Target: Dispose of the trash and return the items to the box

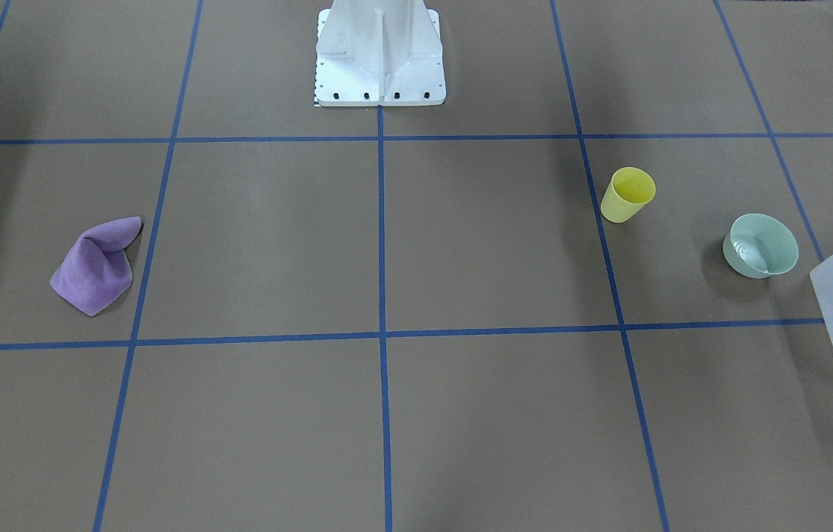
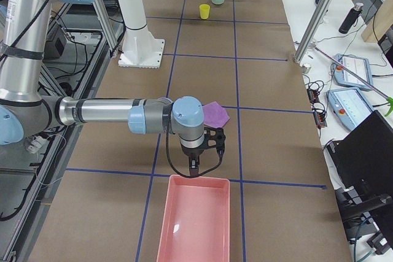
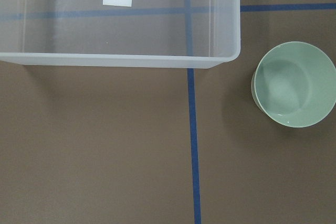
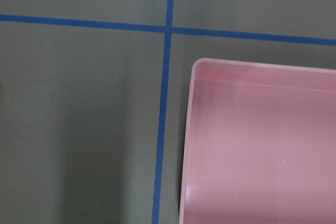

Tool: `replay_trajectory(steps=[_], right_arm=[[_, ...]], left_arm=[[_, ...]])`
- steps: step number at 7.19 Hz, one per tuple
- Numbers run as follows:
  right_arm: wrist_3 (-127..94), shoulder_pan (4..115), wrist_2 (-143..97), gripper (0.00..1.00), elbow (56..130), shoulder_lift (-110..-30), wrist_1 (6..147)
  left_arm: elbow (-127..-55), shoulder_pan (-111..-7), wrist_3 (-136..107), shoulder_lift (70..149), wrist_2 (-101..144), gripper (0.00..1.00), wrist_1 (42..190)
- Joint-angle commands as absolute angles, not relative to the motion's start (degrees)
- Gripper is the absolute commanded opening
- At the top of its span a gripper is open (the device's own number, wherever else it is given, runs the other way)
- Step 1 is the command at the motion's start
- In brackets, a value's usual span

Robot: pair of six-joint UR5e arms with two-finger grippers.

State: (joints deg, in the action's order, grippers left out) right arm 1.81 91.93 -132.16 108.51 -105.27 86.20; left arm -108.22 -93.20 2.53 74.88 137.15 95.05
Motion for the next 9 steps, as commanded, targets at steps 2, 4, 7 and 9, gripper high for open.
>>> replay_trajectory(steps=[2,4,7,9], right_arm=[[0.8,91.3,-133.3,1.00,108.6,-104.5,74.7],[-6.5,87.6,-134.8,1.00,109.9,-102.1,74.7],[-20.6,78.2,-132.0,1.00,113.2,-102.0,71.7],[-26.0,75.2,-129.7,1.00,113.2,-102.0,68.3]], left_arm=[[-103.6,-93.2,2.2,81.9,137.7,0.99,105.5],[-103.5,-93.2,1.1,80.3,137.8,0.99,112.2],[-103.2,-83.5,-18.1,80.3,137.2,0.99,116.3],[-102.7,-75.2,-28.1,80.2,134.1,0.99,119.3]])
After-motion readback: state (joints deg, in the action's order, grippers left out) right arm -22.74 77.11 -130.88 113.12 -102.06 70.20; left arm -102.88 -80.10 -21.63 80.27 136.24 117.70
